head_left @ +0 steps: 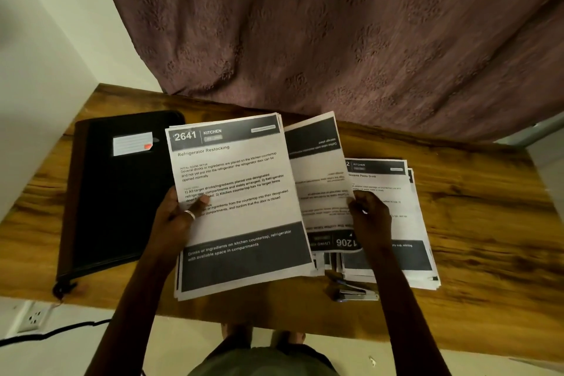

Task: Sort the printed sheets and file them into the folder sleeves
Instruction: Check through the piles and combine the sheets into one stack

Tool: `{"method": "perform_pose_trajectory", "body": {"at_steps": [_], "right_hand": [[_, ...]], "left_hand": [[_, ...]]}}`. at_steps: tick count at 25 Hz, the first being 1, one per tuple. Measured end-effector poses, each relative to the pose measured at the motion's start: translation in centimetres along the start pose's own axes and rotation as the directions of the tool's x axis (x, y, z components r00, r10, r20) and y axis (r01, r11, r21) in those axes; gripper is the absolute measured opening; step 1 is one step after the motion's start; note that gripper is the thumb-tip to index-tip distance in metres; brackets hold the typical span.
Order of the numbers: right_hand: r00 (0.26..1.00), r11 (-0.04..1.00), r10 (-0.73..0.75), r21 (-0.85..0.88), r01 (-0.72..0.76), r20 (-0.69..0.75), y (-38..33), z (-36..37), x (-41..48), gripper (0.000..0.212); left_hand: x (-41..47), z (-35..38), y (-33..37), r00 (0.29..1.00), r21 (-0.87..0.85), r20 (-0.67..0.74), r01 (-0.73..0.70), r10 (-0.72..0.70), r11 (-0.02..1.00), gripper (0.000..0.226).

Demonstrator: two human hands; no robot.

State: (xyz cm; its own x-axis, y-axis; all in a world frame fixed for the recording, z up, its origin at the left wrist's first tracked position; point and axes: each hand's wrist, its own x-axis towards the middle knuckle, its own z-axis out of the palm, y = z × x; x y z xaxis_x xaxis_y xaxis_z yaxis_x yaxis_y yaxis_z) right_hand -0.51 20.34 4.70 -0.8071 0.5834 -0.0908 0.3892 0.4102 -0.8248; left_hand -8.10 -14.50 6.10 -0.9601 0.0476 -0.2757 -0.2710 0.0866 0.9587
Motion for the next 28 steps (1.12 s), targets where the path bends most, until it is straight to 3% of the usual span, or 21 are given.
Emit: {"method": "perform_pose_trajectory", "body": {"at_steps": [2, 5, 7, 9, 12, 15, 17, 19, 22, 25, 28], "right_hand": [[0.999, 0.999, 0.006, 0.048, -0.008, 0.044, -0.7, -1.5, 0.8, 0.017], [0.974, 0.983, -0.1, -0.13, 0.128, 0.203, -2.9, -3.8, 2.3, 0.015], [0.897, 0.914, -0.207, -0.249, 0.319, 0.391, -5.6, -4.6, 3.3, 0.01], [0.824, 0.877, -0.194, -0.284, 0.389, 0.532, -8.6, -5.1, 4.6, 0.011], [0.784, 0.75, -0.219, -0.414, 0.516, 0.581, -13.5, -6.4, 7.1, 0.012], [0.813, 0.559, -0.302, -0.598, 0.574, 0.497, -17.0, -8.5, 9.4, 0.015], [0.831, 0.486, -0.336, -0.674, 0.556, 0.444, -18.4, -9.9, 9.8, 0.019], [0.821, 0.404, -0.372, -0.721, 0.563, 0.434, -19.4, -10.8, 9.3, 0.018], [0.78, 0.321, -0.433, -0.731, 0.602, 0.452, -21.0, -10.9, 7.7, 0.019], [0.755, 0.301, -0.352, -0.697, 0.651, 0.553, -22.5, -8.9, 5.1, 0.023], [0.625, 0.165, -0.386, -0.615, 0.771, 0.679, -23.0, -4.3, 1.7, 0.027]], "left_hand": [[-0.2, -0.2, 0.6, 1.0, 0.005, 0.021, -0.002, 0.002, 1.0, 0.036], [-0.4, 0.0, 1.9, 0.991, 0.079, 0.129, -0.034, 0.023, 0.996, 0.032], [-0.7, 0.4, 3.0, 0.975, 0.108, 0.221, -0.041, 0.017, 0.993, 0.027], [-0.6, 1.0, 4.1, 0.958, 0.15, 0.287, -0.027, -0.018, 0.988, 0.024], [-0.3, 1.0, 5.2, 0.953, 0.264, 0.303, -0.051, -0.032, 0.963, 0.021], [0.3, -0.3, 4.7, 0.976, 0.366, 0.215, -0.108, 0.029, 0.924, 0.02], [0.5, -1.3, 3.6, 0.995, 0.405, 0.055, -0.099, 0.083, 0.909, 0.019], [0.6, -1.9, 2.7, 0.982, 0.48, -0.097, -0.095, 0.161, 0.872, 0.021], [0.7, -1.9, 2.4, 0.954, 0.539, -0.2, -0.082, 0.222, 0.838, 0.026], [1.0, -0.5, 2.3, 0.989, 0.408, -0.102, -0.059, 0.109, 0.911, 0.022], [0.3, 2.2, 3.2, 0.988, 0.208, 0.149, -0.061, 0.03, 0.976, 0.021]]}}
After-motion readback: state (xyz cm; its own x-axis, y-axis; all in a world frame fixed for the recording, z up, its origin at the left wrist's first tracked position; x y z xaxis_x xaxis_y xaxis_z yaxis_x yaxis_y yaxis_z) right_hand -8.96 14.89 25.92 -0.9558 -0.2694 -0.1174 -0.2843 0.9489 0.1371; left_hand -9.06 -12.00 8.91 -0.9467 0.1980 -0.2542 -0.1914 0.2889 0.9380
